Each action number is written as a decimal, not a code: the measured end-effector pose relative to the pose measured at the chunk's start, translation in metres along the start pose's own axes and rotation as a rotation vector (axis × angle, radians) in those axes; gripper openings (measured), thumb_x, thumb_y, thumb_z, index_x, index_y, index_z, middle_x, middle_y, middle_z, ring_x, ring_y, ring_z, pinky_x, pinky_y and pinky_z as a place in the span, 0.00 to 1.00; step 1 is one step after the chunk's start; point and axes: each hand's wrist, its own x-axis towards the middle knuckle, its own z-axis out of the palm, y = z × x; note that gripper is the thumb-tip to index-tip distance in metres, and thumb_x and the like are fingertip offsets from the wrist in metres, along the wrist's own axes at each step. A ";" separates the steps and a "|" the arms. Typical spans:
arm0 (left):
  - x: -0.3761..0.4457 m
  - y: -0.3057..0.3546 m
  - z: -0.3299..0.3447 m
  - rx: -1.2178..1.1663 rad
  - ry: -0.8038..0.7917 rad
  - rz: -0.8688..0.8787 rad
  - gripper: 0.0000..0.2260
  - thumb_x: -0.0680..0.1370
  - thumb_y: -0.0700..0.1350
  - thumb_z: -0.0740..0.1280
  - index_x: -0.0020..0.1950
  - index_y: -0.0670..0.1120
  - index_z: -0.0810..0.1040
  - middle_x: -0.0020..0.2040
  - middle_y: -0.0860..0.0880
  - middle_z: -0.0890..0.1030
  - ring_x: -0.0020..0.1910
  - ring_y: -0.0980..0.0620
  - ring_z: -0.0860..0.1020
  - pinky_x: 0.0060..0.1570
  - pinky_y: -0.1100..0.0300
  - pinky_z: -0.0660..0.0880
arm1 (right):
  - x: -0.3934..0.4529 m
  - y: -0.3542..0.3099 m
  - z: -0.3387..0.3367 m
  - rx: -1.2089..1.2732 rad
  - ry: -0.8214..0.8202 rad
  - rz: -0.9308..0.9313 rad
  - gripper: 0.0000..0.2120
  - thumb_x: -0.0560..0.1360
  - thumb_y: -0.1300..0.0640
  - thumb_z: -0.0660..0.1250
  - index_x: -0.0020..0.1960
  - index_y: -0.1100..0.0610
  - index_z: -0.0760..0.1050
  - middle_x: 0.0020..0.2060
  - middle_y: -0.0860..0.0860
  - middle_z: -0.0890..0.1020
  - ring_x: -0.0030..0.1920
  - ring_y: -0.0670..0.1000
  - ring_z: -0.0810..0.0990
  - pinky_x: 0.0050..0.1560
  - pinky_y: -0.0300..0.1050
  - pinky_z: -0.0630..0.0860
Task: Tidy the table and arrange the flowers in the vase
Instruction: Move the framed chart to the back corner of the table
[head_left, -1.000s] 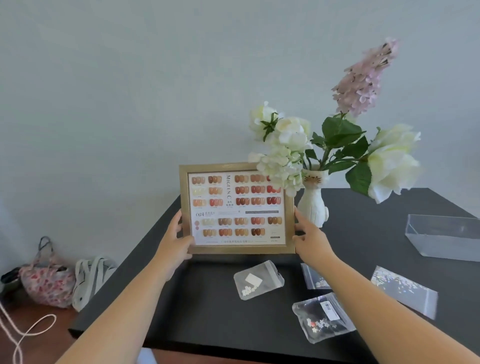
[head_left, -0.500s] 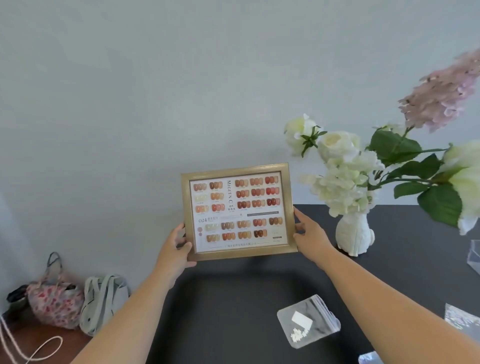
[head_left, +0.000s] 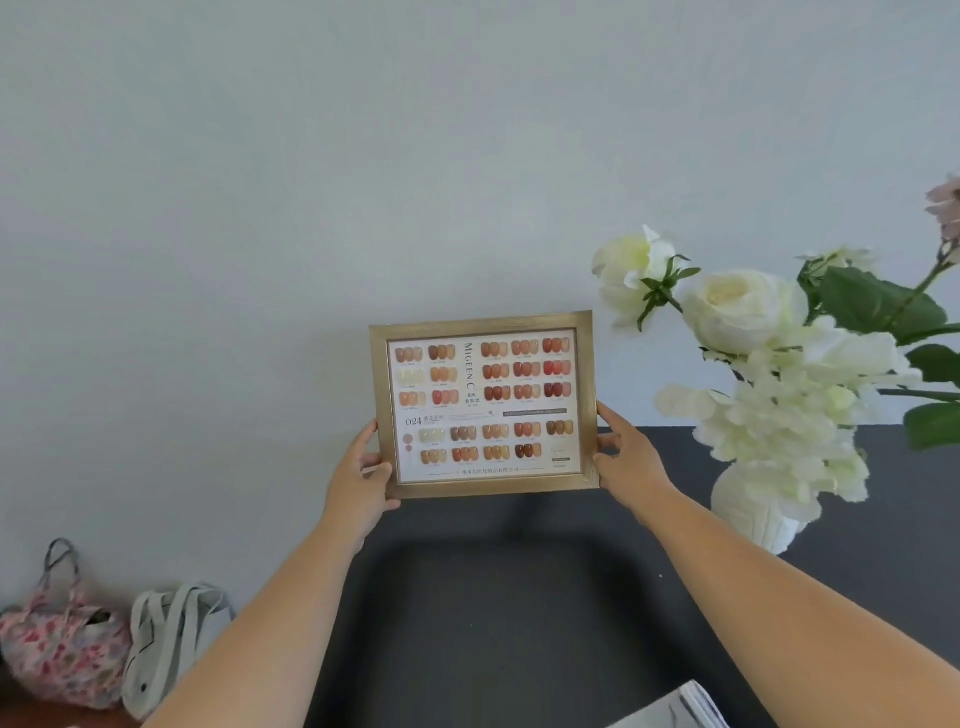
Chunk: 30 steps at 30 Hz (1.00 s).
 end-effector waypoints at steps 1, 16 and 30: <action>0.007 0.003 0.004 0.007 -0.010 0.010 0.28 0.80 0.41 0.66 0.74 0.64 0.62 0.61 0.51 0.75 0.63 0.43 0.76 0.43 0.48 0.82 | 0.007 0.000 0.001 0.002 0.009 0.001 0.32 0.78 0.60 0.65 0.75 0.39 0.58 0.47 0.38 0.77 0.45 0.45 0.78 0.36 0.38 0.78; 0.082 0.009 0.042 0.038 -0.120 0.084 0.30 0.81 0.46 0.65 0.75 0.70 0.55 0.69 0.56 0.72 0.68 0.45 0.73 0.48 0.48 0.80 | 0.071 0.009 0.015 0.139 0.112 -0.010 0.25 0.77 0.58 0.67 0.71 0.44 0.66 0.45 0.40 0.77 0.41 0.44 0.78 0.30 0.33 0.77; 0.122 -0.027 0.052 0.064 -0.065 -0.004 0.33 0.81 0.40 0.64 0.75 0.69 0.55 0.70 0.51 0.72 0.68 0.43 0.72 0.48 0.49 0.80 | 0.111 0.034 0.041 0.044 0.071 0.069 0.32 0.75 0.63 0.67 0.72 0.39 0.63 0.51 0.43 0.79 0.41 0.44 0.77 0.32 0.35 0.77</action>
